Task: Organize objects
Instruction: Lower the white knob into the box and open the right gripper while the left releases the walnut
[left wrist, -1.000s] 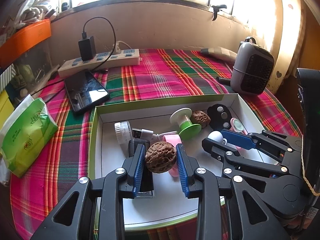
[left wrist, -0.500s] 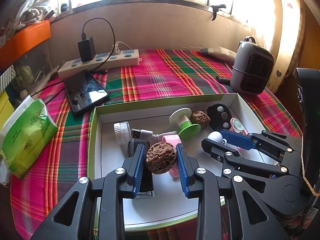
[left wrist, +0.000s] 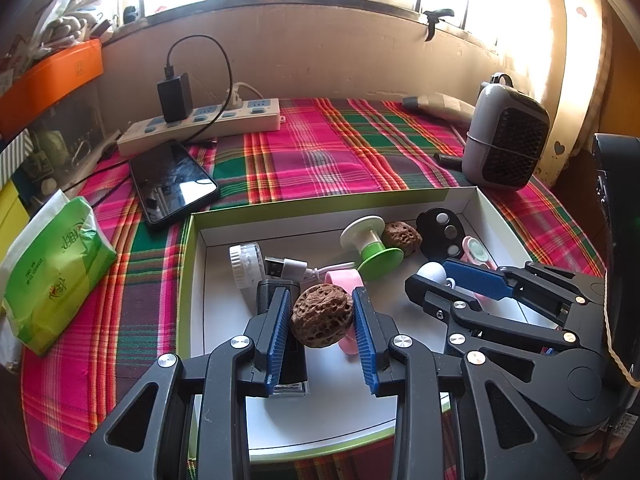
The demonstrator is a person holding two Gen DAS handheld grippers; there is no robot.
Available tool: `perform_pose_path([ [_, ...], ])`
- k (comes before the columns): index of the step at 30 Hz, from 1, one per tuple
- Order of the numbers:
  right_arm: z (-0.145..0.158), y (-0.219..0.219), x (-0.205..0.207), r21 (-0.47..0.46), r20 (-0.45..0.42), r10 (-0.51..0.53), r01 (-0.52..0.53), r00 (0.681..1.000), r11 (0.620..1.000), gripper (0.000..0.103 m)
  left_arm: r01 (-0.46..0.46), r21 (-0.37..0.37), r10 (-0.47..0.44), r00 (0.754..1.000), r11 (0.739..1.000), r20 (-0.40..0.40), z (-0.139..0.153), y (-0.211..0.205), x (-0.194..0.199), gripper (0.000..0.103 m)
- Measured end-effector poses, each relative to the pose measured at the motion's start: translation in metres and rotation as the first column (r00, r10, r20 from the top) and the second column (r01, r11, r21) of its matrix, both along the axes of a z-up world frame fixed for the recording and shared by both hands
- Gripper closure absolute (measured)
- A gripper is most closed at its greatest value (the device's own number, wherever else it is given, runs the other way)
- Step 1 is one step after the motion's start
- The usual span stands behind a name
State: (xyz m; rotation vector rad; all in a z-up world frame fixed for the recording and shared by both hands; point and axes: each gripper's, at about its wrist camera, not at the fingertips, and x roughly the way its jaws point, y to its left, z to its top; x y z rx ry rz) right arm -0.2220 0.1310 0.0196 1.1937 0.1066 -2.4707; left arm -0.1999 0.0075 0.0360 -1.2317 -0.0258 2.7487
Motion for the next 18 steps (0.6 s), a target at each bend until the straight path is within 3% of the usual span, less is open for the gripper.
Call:
perform_pose_path([
  [9, 0.0003, 0.0013, 0.0012, 0.0, -0.002, -0.007, 0.007, 1.0, 1.0, 0.064, -0.001, 0.002, 0.001, 1.0, 1.0, 0.0, 0.0001, -0.0018, 0.0002, 0.073],
  [13, 0.0014, 0.0026, 0.0021, 0.001, -0.005, -0.01, 0.01, 1.0, 1.0, 0.063, -0.015, 0.014, 0.015, 1.0, 1.0, 0.003, 0.0006, -0.0044, -0.0001, 0.066],
  [18, 0.0016, 0.005, 0.0031, -0.002, -0.004, -0.017, 0.017, 1.0, 1.0, 0.061, -0.016, 0.014, 0.016, 1.0, 1.0, 0.003, 0.001, -0.0049, 0.0008, 0.065],
])
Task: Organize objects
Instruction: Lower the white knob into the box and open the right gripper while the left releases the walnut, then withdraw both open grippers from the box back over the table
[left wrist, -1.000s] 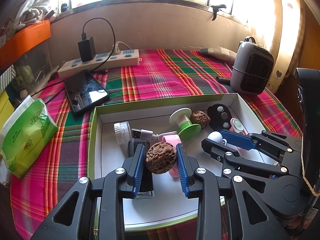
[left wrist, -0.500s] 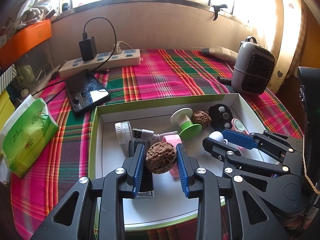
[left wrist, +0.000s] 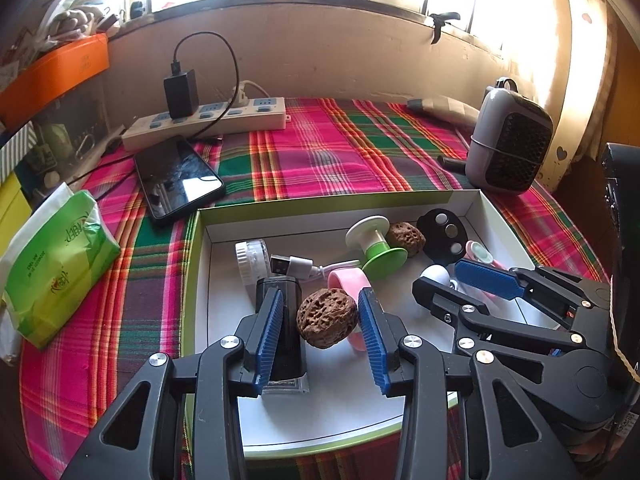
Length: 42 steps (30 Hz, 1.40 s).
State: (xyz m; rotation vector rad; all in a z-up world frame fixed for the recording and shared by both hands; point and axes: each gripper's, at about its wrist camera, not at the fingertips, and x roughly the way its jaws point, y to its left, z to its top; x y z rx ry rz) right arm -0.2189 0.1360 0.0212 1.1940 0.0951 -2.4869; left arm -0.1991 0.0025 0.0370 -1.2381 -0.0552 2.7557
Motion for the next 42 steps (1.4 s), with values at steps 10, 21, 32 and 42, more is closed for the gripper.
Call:
perform_pose_path([
  [10, 0.003, 0.001, 0.002, -0.011, -0.006, -0.005, 0.004, 1.0, 1.0, 0.056, -0.008, -0.001, 0.008, 1.0, 1.0, -0.003, 0.0, 0.0, 0.005, 0.065],
  [21, 0.004, 0.002, 0.005, -0.008, -0.013, -0.008, 0.008, 1.0, 1.0, 0.055, -0.019, -0.007, 0.019, 1.0, 1.0, 0.001, 0.001, 0.0, 0.008, 0.065],
  [32, 0.013, 0.002, 0.018, 0.002, -0.041, -0.012, 0.012, 0.999, 1.0, 0.055, -0.043, -0.006, 0.043, 0.999, 0.999, -0.019, 0.01, -0.003, 0.024, 0.065],
  [42, 0.025, 0.005, 0.043, 0.0, -0.076, -0.025, 0.025, 0.997, 1.0, 0.055, -0.061, -0.031, 0.06, 0.997, 0.998, -0.047, 0.017, -0.002, 0.051, 0.065],
])
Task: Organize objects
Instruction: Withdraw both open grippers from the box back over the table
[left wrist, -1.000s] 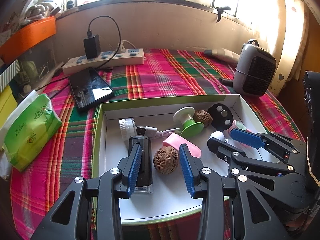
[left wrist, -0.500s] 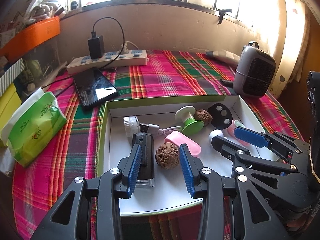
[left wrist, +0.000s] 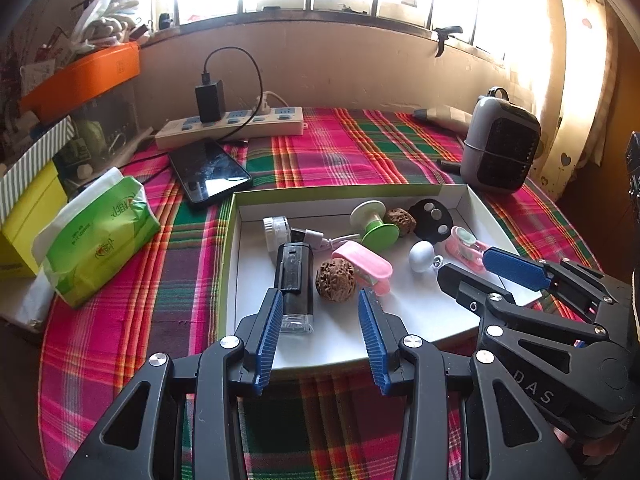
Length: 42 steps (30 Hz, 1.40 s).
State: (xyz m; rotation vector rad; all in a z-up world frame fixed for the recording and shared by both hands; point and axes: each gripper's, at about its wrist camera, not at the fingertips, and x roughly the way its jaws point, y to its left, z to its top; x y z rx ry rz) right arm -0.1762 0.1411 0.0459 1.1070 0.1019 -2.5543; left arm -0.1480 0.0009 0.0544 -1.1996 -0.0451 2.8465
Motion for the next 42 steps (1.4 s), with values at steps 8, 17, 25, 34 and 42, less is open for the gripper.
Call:
perform_pose_path([
  [8, 0.007, 0.007, 0.025, -0.005, -0.021, -0.007, 0.007, 1.0, 1.0, 0.055, -0.006, -0.004, 0.006, 1.0, 1.0, -0.006, 0.001, 0.006, 0.027, 0.065],
  [17, 0.003, 0.014, 0.057, -0.007, -0.014, -0.009, 0.009, 1.0, 1.0, 0.055, 0.0, -0.003, 0.0, 1.0, 1.0, 0.031, -0.013, 0.013, 0.055, 0.065],
  [25, -0.018, 0.023, 0.077, 0.015, 0.047, -0.034, 0.033, 0.998, 0.999, 0.055, -0.041, -0.01, 0.042, 0.997, 0.999, 0.068, -0.032, 0.015, 0.073, 0.065],
  [34, -0.031, 0.032, 0.092, 0.022, 0.071, -0.043, 0.041, 0.997, 0.999, 0.055, -0.031, -0.038, 0.034, 0.996, 0.999, 0.082, -0.042, 0.017, 0.087, 0.065],
  [42, -0.032, 0.033, 0.099, 0.035, 0.068, -0.043, 0.04, 0.997, 0.999, 0.055, -0.048, -0.042, 0.051, 0.995, 0.998, 0.081, -0.042, 0.021, 0.091, 0.065],
])
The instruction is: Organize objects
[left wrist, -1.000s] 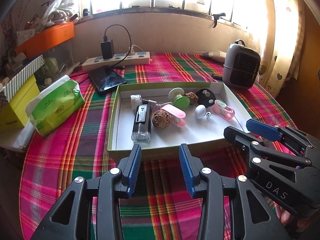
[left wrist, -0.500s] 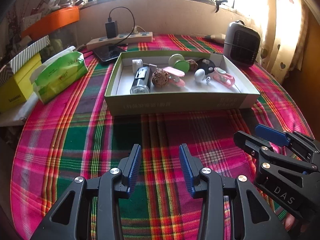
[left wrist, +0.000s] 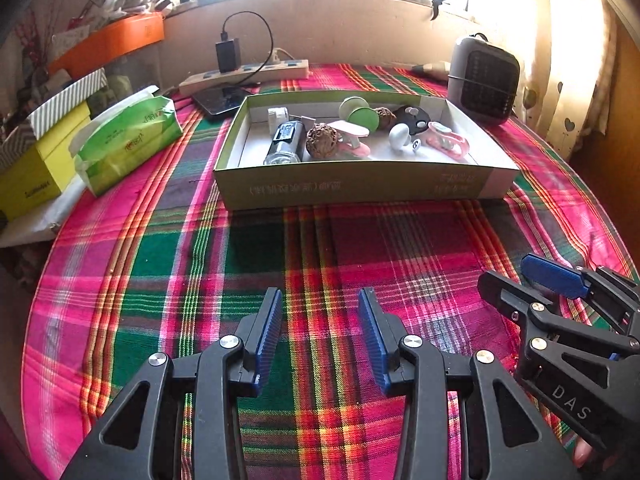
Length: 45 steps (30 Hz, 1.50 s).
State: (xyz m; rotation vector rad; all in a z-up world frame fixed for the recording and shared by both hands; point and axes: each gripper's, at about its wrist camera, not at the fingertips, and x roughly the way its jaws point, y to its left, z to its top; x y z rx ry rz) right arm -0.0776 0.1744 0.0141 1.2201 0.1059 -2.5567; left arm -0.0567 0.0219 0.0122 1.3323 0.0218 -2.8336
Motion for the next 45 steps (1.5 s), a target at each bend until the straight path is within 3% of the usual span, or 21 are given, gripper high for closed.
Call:
perform_pose_path([
  [7, -0.0009, -0.0025, 0.0035, 0.051, -0.008, -0.014, 0.015, 1.0, 0.999, 0.054, -0.01, -0.005, 0.01, 1.0, 1.0, -0.001, -0.0005, 0.0034, 0.0032, 0.065],
  [10, -0.0013, -0.0017, 0.0033, 0.041, -0.004, -0.006, 0.006, 1.0, 0.999, 0.048, -0.01, -0.004, 0.01, 1.0, 1.0, -0.001, 0.0001, 0.0031, 0.004, 0.065],
  [20, -0.0017, -0.0045, 0.0042, 0.068, -0.006, -0.016, 0.016, 1.0, 0.998, 0.044, -0.01, -0.003, 0.01, 1.0, 1.0, -0.001, 0.0, 0.0025, 0.0031, 0.065],
  [25, -0.0019, -0.0016, 0.0024, 0.071, -0.001, -0.037, 0.037, 0.999, 0.997, 0.036, -0.011, -0.004, 0.011, 1.0, 1.0, -0.001, 0.0, 0.0025, 0.0032, 0.065],
  [45, -0.0023, -0.0014, 0.0022, 0.069, 0.0, -0.04, 0.04, 0.999, 0.997, 0.035, -0.011, -0.004, 0.011, 1.0, 1.0, -0.001, 0.0002, 0.0026, 0.0036, 0.065],
])
